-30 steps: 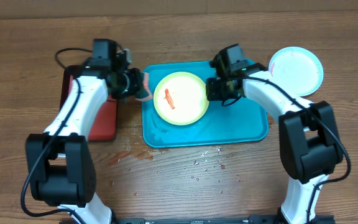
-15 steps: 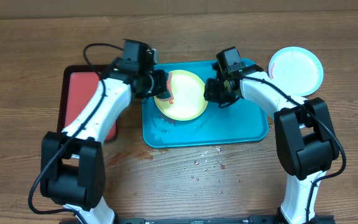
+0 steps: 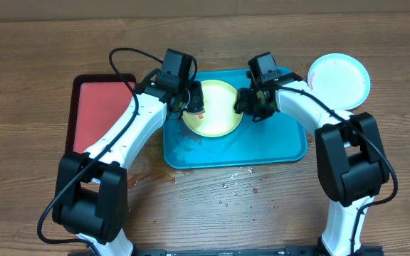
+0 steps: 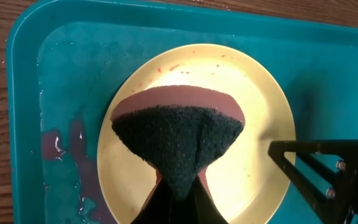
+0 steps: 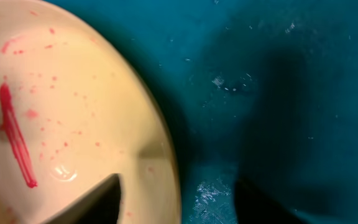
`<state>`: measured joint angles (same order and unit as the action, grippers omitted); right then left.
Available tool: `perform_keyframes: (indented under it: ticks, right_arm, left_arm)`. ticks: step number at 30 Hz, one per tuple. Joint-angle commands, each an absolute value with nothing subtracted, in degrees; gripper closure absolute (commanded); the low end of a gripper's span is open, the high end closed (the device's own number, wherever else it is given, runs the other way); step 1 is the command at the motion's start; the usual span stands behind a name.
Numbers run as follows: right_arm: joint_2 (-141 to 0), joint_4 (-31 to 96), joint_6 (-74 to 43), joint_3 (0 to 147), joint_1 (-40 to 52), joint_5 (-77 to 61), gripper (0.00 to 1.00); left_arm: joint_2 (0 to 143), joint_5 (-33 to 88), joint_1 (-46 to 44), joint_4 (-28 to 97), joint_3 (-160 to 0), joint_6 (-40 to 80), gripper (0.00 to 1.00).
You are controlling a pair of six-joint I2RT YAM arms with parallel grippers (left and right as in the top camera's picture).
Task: Clean dirty plates on tray and stack at the side
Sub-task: 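Scrub the yellow plate with the left-held sponge while right gripper holds it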
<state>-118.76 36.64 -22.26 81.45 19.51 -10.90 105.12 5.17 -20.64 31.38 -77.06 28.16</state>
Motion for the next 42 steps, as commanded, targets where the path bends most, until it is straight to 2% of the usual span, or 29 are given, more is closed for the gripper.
perform_keyframes:
  ticks: [1,2,4,5,6,9,10,17,21,26,33,34,37,42]
  right_arm:
    - [-118.04,37.15,-22.52,81.76,19.4,-8.67,0.33]
    - [-118.04,37.12,-22.52,81.76,19.44,-9.08,0.32]
    - [-118.04,36.93,-22.55,81.76,19.44,-11.16,0.22]
    - [-118.04,36.75,-22.55,81.76,19.44,-12.29,0.22]
    - [-118.04,36.45,-22.52,81.76,19.44,-13.13,0.26]
    - [-118.13,36.03,-22.55,81.76,19.44,-13.26,0.53]
    - [-118.32,35.97,-22.55,81.76,19.44,-12.78,0.58]
    - [-119.61,36.05,-22.59,81.73,19.44,-12.03,0.58]
    - [-119.61,35.48,-22.57,81.73,19.44,-10.46,0.73]
    - [-119.61,32.77,-22.09,81.73,19.44,-7.09,0.77]
    - [-119.61,33.08,-21.02,81.73,19.59,-7.18,0.77]
    - [-119.61,33.3,-21.04,81.73,19.62,-7.25,0.79]
    - [-119.61,33.87,-21.06,81.73,19.62,-7.55,0.95]
    - [-119.61,33.93,-21.08,81.73,19.62,-7.75,0.96]
  left_arm:
    - [105.67,3.88,-20.62,30.79,-76.93,28.99,0.95]
    - [105.67,3.88,-20.69,30.7,-76.93,28.99,0.95]
    - [105.67,4.03,-20.71,30.55,-76.93,28.99,0.95]
    - [105.67,4.03,-20.71,30.48,-76.93,28.99,0.95]
    - [105.67,4.03,-20.71,30.44,-76.93,29.02,0.95]
    - [105.67,4.03,-20.71,30.3,-76.93,29.56,0.96]
    - [105.67,4.03,-20.71,30.17,-76.93,29.95,0.96]
    - [105.67,4.54,-20.71,29.74,-76.93,30.48,0.96]
    - [105.67,5.65,-21.06,29.76,-76.93,30.46,0.95]
    - [105.75,5.56,-22.13,29.78,-76.93,30.41,0.96]
    - [105.8,5.56,-22.92,29.78,-76.93,30.46,0.96]
    - [106.0,5.58,-23.0,29.76,-76.93,30.5,0.96]
    - [107.33,5.58,-23.33,29.71,-76.93,32.12,0.96]
    - [111.74,7.4,-24.12,27.55,-76.93,33.63,0.96]
